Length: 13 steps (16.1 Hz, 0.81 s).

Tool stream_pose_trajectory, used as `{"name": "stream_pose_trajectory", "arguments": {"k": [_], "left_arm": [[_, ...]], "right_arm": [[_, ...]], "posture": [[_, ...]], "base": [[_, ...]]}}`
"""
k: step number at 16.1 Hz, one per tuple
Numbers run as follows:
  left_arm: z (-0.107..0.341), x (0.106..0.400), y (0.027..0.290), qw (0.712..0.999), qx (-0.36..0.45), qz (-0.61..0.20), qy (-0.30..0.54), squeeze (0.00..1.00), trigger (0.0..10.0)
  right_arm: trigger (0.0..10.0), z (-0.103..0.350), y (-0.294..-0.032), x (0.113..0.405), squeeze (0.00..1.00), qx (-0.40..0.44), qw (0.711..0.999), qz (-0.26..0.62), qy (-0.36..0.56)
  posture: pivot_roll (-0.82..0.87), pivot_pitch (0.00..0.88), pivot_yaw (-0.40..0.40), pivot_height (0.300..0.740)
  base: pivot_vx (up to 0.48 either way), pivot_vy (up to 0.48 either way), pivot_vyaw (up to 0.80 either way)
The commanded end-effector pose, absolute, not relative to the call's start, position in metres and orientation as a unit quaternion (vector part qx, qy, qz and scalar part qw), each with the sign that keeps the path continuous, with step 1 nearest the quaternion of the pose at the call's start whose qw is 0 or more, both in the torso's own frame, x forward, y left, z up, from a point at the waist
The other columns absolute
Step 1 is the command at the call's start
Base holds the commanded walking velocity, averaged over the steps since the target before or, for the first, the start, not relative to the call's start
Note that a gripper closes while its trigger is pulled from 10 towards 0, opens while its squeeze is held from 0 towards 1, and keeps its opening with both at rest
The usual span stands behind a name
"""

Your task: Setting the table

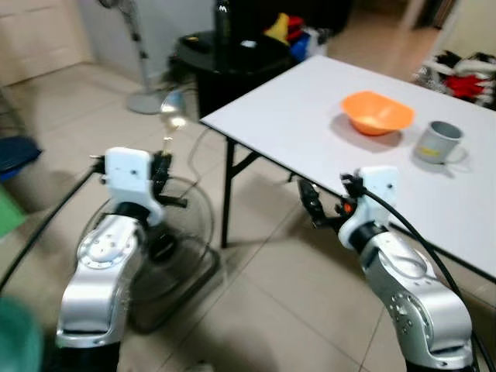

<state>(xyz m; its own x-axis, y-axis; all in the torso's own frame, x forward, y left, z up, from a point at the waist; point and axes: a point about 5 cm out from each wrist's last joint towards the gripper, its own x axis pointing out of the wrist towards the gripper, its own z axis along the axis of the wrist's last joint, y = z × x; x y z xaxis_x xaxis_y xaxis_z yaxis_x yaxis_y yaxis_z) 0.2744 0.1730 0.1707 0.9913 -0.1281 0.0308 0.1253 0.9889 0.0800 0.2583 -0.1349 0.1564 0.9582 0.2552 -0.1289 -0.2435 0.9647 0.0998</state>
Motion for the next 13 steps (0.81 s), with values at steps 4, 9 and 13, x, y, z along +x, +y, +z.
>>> {"name": "stream_pose_trajectory", "arguments": {"k": [4,9,13], "left_arm": [[0.1720,0.2752,0.1625,0.996,0.036,-0.085,-0.021,0.00,10.0],[0.1712,0.2748,0.1589,0.995,0.035,-0.092,-0.020,0.00,10.0],[0.1706,0.2740,0.1592,0.995,0.036,-0.096,-0.020,0.00,10.0]], "right_arm": [[10.0,0.1561,-0.1431,0.2592,0.00,0.038,0.991,0.109,0.070],[10.0,0.1553,-0.1429,0.2593,0.00,0.040,0.991,0.108,0.071],[10.0,0.1551,-0.1429,0.2590,0.00,0.042,0.991,0.108,0.069]], "posture": [[0.14,0.000,-0.020,0.727],[0.14,0.000,-0.020,0.727],[0.14,0.000,-0.018,0.727]], "base": [[0.376,0.000,0.00],[0.375,0.000,0.00],[0.374,0.000,0.00]]}}
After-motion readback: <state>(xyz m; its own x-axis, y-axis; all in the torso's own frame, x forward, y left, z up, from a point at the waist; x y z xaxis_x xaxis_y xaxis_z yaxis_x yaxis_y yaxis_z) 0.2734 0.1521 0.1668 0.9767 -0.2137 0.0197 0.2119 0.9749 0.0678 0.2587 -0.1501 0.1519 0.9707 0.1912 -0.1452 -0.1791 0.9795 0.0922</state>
